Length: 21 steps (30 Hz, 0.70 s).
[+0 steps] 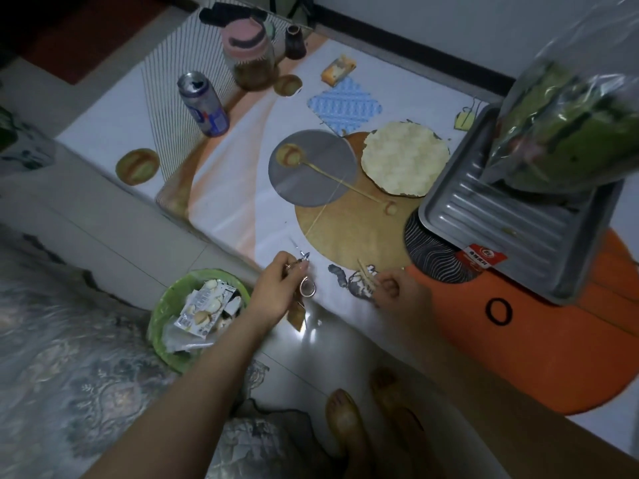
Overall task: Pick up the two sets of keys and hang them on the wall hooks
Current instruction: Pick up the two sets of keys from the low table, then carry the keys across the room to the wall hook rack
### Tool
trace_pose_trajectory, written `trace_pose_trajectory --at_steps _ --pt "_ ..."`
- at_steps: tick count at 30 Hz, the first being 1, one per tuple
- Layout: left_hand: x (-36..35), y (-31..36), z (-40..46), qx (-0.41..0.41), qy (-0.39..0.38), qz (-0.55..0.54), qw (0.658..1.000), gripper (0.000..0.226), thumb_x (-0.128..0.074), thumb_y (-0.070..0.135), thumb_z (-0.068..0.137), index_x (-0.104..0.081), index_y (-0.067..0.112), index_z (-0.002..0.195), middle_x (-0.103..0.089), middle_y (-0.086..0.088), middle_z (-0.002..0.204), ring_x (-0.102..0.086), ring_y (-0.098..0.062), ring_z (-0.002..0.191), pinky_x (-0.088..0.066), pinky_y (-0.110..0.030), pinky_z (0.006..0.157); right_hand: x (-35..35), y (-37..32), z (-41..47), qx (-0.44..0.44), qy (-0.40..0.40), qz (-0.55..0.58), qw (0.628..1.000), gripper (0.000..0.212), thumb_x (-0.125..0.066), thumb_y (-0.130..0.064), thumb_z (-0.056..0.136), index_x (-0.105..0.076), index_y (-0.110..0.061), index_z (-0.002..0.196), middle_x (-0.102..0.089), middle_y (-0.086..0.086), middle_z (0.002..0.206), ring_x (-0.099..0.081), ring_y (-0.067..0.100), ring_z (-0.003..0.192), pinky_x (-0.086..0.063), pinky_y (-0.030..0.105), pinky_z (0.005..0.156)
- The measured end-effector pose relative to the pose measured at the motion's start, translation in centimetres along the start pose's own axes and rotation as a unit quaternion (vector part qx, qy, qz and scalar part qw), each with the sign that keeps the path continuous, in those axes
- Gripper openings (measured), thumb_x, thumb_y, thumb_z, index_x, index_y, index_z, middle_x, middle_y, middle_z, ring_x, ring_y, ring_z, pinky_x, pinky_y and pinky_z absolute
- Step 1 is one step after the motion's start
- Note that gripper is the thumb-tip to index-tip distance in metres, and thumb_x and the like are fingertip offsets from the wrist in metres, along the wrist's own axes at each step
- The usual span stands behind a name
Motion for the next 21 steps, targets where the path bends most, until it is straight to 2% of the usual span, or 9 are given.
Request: trace_pose_trajectory --at_steps 2,3,4,6,8,11,14,18,21 --pt "-0.4 0.9 -1.1 0.025 -0.005 -0.078 0.997 0.03 -0.055 0.027 0.09 -0.054 -0.003 0.084 -0.056 -0.025 0.074 -0.057 -0.026 0.07 -0.049 -0.04 0.068 1.3 -1.4 -0.3 -0.004 0.012 0.04 0.999 0.014 -0.057 0.003 0.077 -0.064 -0.008 0.074 -0.045 -0.012 0.049 -0.051 -0.005 0.044 -0.036 0.005 0.042" --pt "-0.4 1.5 -1.6 0.037 -0.002 -0.118 0.992 0.031 -0.058 0.026 0.088 -0.056 -0.004 0.082 -0.055 -0.025 0.074 -0.055 -0.031 0.071 -0.046 -0.046 0.069 1.8 -2.1 -0.4 -0.01 0.007 0.059 0.998 0.014 -0.056 0.005 0.078 -0.065 -0.006 0.078 -0.045 -0.012 0.05 -0.05 -0.009 0.042 -0.035 0.002 0.04" --pt "-0.3 2.3 -2.1 0.045 0.008 -0.152 0.987 0.03 -0.061 0.024 0.087 -0.059 -0.004 0.078 -0.055 -0.022 0.071 -0.052 -0.029 0.07 -0.043 -0.045 0.067 2.4 -2.7 -0.5 -0.018 -0.003 0.079 0.997 0.014 -0.056 0.006 0.08 -0.065 -0.004 0.081 -0.046 -0.012 0.051 -0.05 -0.011 0.041 -0.035 0.001 0.039" --pt "0.0 4.3 -3.1 0.044 0.025 -0.179 0.982 0.025 -0.064 0.022 0.085 -0.066 -0.001 0.075 -0.056 -0.013 0.065 -0.05 -0.019 0.061 -0.041 -0.03 0.062 3.7 -4.0 -0.7 -0.034 -0.021 0.114 0.993 0.011 -0.058 0.004 0.083 -0.066 -0.003 0.087 -0.05 -0.008 0.055 -0.051 -0.008 0.043 -0.037 0.003 0.04" --pt "0.2 6.9 -4.2 0.021 0.033 -0.17 0.985 0.031 -0.062 0.024 0.086 -0.066 -0.003 0.071 -0.052 -0.011 0.061 -0.042 -0.01 0.048 -0.035 -0.018 0.047 5.7 -5.4 -1.1 -0.042 -0.025 0.143 0.989 0.01 -0.06 -0.001 0.084 -0.066 -0.006 0.089 -0.058 -0.004 0.061 -0.055 -0.002 0.053 -0.042 0.005 0.043" --pt "0.0 11.3 -6.0 -0.013 0.037 -0.162 0.986 0.037 -0.056 0.023 0.089 -0.061 -0.007 0.067 -0.047 -0.013 0.06 -0.036 -0.009 0.041 -0.028 -0.014 0.037 9.4 -7.6 -1.9 -0.042 -0.018 0.196 0.98 0.008 -0.061 -0.005 0.086 -0.067 -0.008 0.09 -0.066 0.001 0.068 -0.063 0.002 0.057 -0.047 0.009 0.047" --pt "-1.1 16.3 -8.2 -0.06 0.019 -0.151 0.987 0.042 -0.048 0.02 0.093 -0.052 -0.013 0.067 -0.043 -0.015 0.062 -0.035 -0.016 0.05 -0.027 -0.015 0.041 13.6 -9.7 -2.7 -0.039 -0.013 0.263 0.964 0.011 -0.059 -0.004 0.087 -0.066 -0.011 0.082 -0.071 0.007 0.071 -0.068 0.014 0.064 -0.055 0.025 0.057" --pt "-3.0 23.3 -11.4 -0.106 0.004 -0.148 0.983 0.035 -0.046 0.012 0.094 -0.057 -0.01 0.069 -0.052 -0.002 0.054 -0.042 -0.002 0.046 -0.032 -0.012 0.046 20.8 -12.4 -3.5 -0.005 0.009 0.296 0.955 0.013 -0.058 -0.003 0.088 -0.066 -0.007 0.08 -0.069 -0.007 0.052 -0.062 0.003 0.052 -0.048 0.014 0.047" --pt "-5.4 28.4 -14.0 -0.11 -0.014 -0.174 0.978 0.033 -0.046 0.013 0.093 -0.065 0.001 0.069 -0.056 -0.006 0.059 -0.05 -0.01 0.055 -0.039 -0.017 0.05 26.9 -13.9 -4.3 0.028 0.026 0.302 0.953 0.011 -0.058 -0.005 0.088 -0.066 -0.003 0.081 -0.068 -0.007 0.052 -0.062 0.003 0.051 -0.047 0.013 0.049"
Point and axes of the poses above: each hand's wrist, its own z-axis towards the middle knuckle, its own x-axis out of the back of the hand, y = z × x, the point moved 6 cm from there along z, towards the middle knuckle
